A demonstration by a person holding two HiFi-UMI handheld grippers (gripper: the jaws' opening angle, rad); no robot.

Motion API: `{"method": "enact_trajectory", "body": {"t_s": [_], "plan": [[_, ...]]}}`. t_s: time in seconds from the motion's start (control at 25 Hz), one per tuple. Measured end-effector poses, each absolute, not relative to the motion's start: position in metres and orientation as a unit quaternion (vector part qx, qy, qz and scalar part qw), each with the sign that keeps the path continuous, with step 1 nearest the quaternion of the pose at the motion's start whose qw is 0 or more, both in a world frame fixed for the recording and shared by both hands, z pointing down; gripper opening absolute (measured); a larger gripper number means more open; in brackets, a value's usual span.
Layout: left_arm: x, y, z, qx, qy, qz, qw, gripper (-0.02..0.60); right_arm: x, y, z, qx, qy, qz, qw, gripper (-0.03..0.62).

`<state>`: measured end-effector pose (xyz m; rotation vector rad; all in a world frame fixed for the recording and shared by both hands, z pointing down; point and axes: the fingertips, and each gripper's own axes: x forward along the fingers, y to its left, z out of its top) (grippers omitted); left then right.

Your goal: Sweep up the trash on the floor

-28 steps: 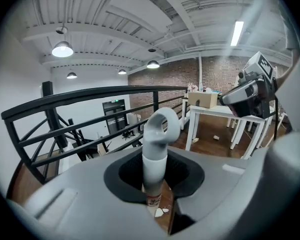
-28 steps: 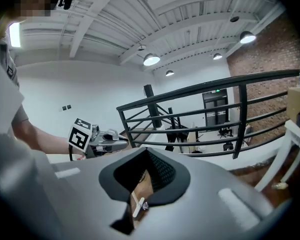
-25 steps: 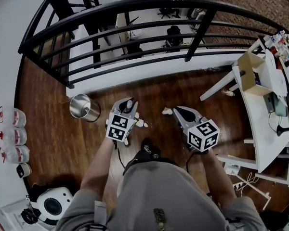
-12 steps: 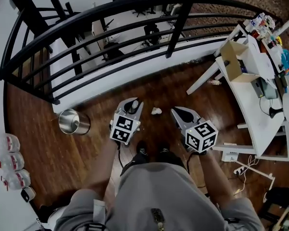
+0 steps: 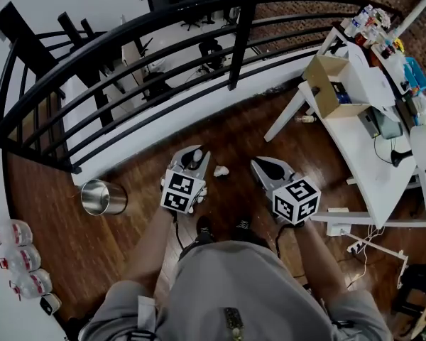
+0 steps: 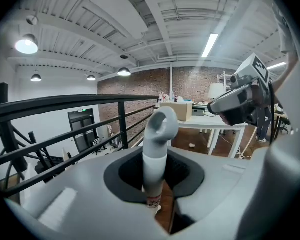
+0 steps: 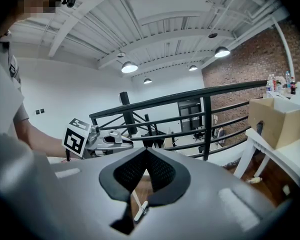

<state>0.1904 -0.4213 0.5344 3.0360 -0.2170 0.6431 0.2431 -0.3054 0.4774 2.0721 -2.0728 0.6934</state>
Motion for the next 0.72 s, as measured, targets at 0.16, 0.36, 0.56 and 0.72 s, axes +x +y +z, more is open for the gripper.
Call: {"method": "enact_trajectory", "body": {"t_s": [0.16,0.36,0.56,0.72], "plan": [[0.215,-0.410,0.533,0.976,-0.057,0.208,0.014,0.064,0.264,-0.291,0.481,0.694,-0.678,0.234,0.059,0.000],[0.226,-0.410,0.531,0.974,-0.061,0.216,0.015,0.064,0.281,-0.277,0.484,0.699,-0.670,0.243,0.053,0.000],[0.222,-0.412,0.526,0.972,-0.075,0.224,0.009,0.064,0.287,-0.274,0.488,0.693,-0.677,0.244,0.044,0.000],[0.213,-0.413,0.512,0.971,-0.083,0.222,0.003,0.064,0.281,-0.282,0.485,0.682,-0.690,0.238,0.037,0.000]]}}
